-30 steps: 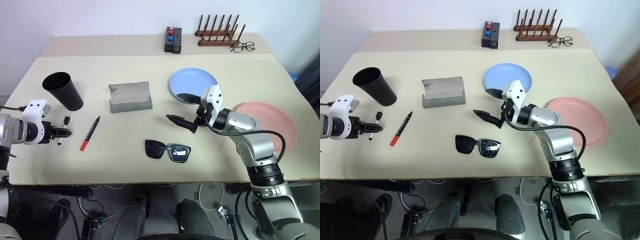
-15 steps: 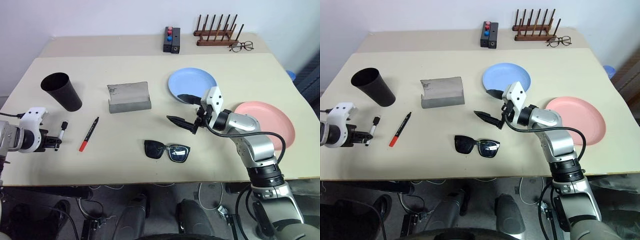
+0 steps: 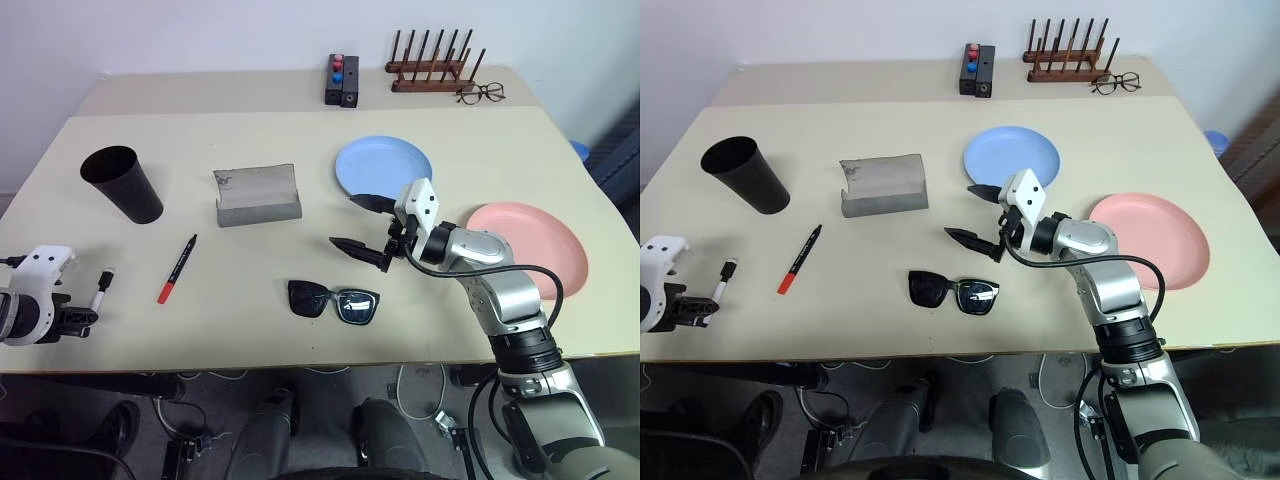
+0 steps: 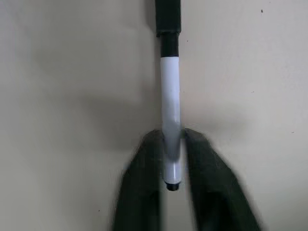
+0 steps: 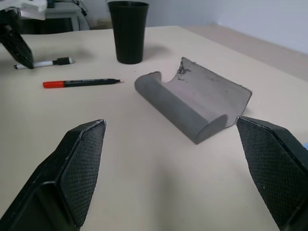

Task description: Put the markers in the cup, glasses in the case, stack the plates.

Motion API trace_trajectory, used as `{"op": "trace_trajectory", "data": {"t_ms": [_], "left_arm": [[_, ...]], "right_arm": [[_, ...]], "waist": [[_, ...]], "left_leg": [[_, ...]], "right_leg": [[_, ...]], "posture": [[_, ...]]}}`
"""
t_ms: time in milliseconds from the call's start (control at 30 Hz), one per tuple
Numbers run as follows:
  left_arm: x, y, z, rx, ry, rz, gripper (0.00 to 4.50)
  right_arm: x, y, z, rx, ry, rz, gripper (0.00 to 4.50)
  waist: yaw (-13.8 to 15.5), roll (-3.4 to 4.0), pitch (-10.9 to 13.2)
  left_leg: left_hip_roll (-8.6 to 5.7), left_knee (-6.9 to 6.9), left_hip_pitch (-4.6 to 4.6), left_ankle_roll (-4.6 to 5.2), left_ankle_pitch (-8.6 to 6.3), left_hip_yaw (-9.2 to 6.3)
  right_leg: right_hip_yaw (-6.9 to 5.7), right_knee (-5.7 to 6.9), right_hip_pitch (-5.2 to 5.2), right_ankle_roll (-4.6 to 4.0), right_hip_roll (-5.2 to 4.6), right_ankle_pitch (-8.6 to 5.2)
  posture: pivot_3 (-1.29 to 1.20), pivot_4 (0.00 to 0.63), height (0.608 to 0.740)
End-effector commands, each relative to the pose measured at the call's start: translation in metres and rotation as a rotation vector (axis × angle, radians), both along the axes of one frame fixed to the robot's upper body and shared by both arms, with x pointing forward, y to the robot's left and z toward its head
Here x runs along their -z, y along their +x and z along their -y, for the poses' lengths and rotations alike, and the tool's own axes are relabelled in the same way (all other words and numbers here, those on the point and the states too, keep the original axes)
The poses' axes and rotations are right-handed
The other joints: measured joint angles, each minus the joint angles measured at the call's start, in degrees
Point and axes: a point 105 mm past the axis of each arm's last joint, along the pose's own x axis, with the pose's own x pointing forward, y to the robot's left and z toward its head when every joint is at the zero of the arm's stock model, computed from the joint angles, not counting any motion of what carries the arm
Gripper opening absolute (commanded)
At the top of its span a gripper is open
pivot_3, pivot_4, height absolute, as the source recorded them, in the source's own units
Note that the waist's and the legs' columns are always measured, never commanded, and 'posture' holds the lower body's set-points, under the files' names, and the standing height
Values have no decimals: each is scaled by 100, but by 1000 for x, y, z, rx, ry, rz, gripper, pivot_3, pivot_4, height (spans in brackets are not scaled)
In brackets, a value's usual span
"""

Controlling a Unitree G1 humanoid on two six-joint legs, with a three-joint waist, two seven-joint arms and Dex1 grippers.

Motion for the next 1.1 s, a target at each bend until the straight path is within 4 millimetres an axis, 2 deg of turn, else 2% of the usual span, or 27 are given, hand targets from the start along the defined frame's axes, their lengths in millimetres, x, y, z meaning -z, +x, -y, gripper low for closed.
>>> {"op": "trace_trajectory", "data": {"t_ms": [33,133,167,300,467,600,767,1000,1100], "left_arm": [[-13,4,-4,-15,13,57,2674],[-22,9,-9,-25,28,89,4196],[-27,12,-9,-26,21,100,4466],[-38,19,-12,-31,21,121,4466],[-40,34,-9,10,-12,116,4466],[-32,45,-7,60,-7,76,4466],[-19,48,-8,88,-22,7,4466],[-12,58,-2,120,-34,-14,4466],[-9,61,-3,123,-21,-18,3591]], "right_arm": [[-14,-3,-3,-16,7,57,4436],[-14,-4,-4,-18,8,50,4436],[-14,-5,-5,-19,8,48,4436],[-12,-5,-9,-22,13,42,4436],[-10,-4,-10,-20,21,36,4436],[-7,-4,-10,-23,18,33,4436],[-4,-4,-6,-7,19,33,4436],[-2,-5,-3,6,12,32,4436],[-5,-5,-3,11,13,36,4436]], "waist": [[-2,0,0],[-4,0,0],[-3,0,0],[-5,-1,0],[-12,0,0],[-12,-1,0],[-29,-1,0],[-17,-3,0],[-17,-3,0]], "left_leg": [[0,0,0,0,0,0],[0,0,0,0,0,0],[0,0,0,0,0,0],[0,0,-1,0,0,0],[-1,-2,1,0,0,1],[-1,0,0,0,1,1],[0,-3,0,1,1,4],[-1,2,0,2,2,3],[-1,3,1,2,2,3]], "right_leg": [[0,0,0,0,0,0],[-1,0,0,0,0,0],[0,0,0,0,0,0],[-1,0,-1,0,1,0],[-1,0,0,1,3,1],[-4,1,0,2,5,1],[-5,2,-1,2,8,1],[-6,7,1,3,9,1],[-7,8,2,4,9,2]], "posture": [[0,150,737],[0,150,737],[0,150,737],[0,150,737],[0,150,737],[0,150,737],[0,150,737],[0,150,737],[0,150,737]]}}
